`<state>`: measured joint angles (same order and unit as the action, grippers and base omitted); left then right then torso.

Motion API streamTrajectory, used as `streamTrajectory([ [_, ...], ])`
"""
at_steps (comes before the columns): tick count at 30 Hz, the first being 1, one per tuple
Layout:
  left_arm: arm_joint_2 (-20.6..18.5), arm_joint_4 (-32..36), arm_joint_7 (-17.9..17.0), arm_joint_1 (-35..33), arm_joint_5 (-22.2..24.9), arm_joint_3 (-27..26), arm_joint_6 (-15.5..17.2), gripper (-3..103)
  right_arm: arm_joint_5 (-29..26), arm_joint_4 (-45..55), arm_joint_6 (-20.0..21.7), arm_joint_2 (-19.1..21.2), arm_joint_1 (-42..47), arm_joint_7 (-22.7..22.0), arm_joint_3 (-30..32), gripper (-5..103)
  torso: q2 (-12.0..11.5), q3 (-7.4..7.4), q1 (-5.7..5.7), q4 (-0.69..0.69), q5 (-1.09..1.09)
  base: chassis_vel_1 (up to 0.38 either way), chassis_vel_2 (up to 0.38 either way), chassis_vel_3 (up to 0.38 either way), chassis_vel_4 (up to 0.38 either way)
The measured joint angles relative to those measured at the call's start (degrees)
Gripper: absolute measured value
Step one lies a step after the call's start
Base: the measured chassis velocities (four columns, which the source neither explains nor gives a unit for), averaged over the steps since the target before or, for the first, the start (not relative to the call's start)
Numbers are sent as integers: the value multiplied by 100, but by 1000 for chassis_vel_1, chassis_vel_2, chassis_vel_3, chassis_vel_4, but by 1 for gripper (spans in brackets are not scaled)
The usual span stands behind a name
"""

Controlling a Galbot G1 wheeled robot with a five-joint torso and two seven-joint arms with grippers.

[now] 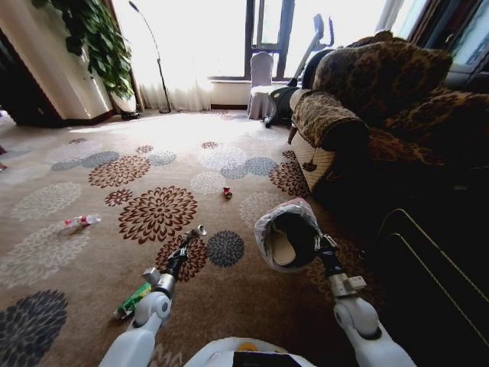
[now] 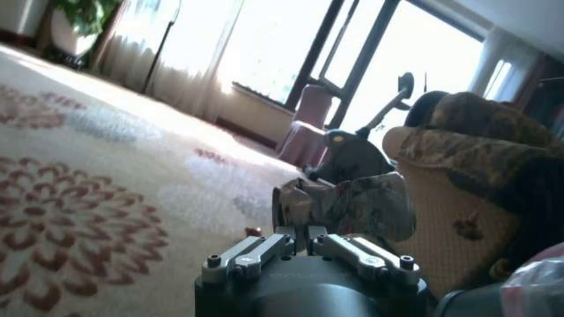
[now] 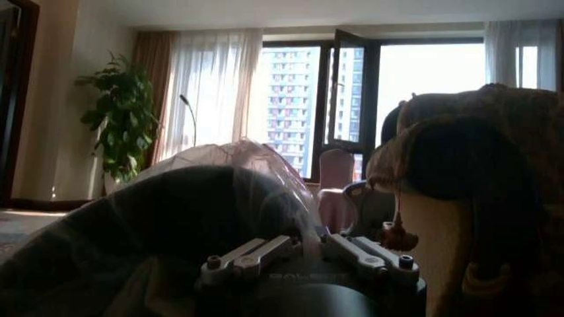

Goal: Pick up the trash from the ground and place it into the trash bin.

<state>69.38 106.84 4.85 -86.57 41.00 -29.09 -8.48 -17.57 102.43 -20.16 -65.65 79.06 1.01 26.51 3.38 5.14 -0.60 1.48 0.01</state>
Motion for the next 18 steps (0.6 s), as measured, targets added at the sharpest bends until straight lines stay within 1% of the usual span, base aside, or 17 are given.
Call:
streamTrajectory([
  [2, -24, 430, 216, -189, -697, -15, -414, 6, 23, -226, 37, 26, -243, 1, -211, 0, 0, 0, 0, 0, 0, 0, 0, 0, 0],
  [4, -33, 485, 234, -205, -789, -16, -459, 6, 27, -252, 41, 28, -272, 2, -240, 0, -1, 0, 0, 0, 0, 0, 0, 0, 0],
  [5, -90, 712, 295, -256, -1271, -12, -700, 6, 46, -361, 68, 32, -400, 3, -377, 0, -1, 0, 0, 0, 0, 0, 0, 0, 0],
  [6, -141, 859, 357, -272, -1650, -3, -874, 6, 70, -456, 79, 17, -506, 3, -486, 0, -1, 0, 0, 0, 0, 0, 0, 0, 0],
  [7, -205, 1006, 401, -291, -1815, 40, -947, 6, 99, -531, 79, -8, -583, 4, -568, 0, -1, 0, 0, -1, -2, 0, 0, 0, 0],
  [9, -249, 1103, 419, -304, -1827, 82, -958, 6, 124, -587, 80, -34, -640, 4, -624, 0, -1, 0, 0, -1, -1, 0, 0, 0, 0],
  [10, -378, 1367, 480, -343, -1609, 235, -858, 6, 168, -672, 80, -80, -733, 3, -736, 0, -1, 0, 0, 0, 0, 0, 0, 0, 0],
  [11, -480, 1549, 493, -366, -1328, 356, -691, 6, 192, -705, 80, -102, -776, 2, -811, 0, -1, 0, 0, -1, 0, 0, 0, 0, 0],
  [12, -601, 1742, 423, -394, -997, 537, -418, 6, 226, -725, 79, -124, -813, 2, -906, 0, -1, 0, 0, -1, 0, 0, 0, 0, 0],
  [13, -601, 1742, 423, -394, -997, 537, -418, 6, 226, -725, 79, -124, -813, 2, -906, 0, -1, 0, 0, -1, 0, 0, 0, 0, 0],
  [15, -731, 1913, 201, -403, -728, 819, 33, 6, 276, -731, 77, -162, -834, 3, -1003, 0, -1, 0, 0, -1, 0, 0, 0, 0, 0],
  [16, -777, 1943, 110, -380, -613, 979, 192, 6, 314, -737, 66, -207, -839, 5, -1049, 0, -1, 0, 0, 0, -2, 0, 0, 0, 0],
  [17, -798, 1970, 30, -346, -488, 1093, 325, 6, 341, -741, 55, -246, -840, 5, -1078, 0, -1, 0, 0, -1, -2, 0, 0, 0, 0],
  [18, -798, 1970, 30, -346, -488, 1093, 325, 6, 341, -741, 55, -246, -840, 5, -1078, 0, -1, 0, 0, -1, -2, 0, 0, 0, 0],
])
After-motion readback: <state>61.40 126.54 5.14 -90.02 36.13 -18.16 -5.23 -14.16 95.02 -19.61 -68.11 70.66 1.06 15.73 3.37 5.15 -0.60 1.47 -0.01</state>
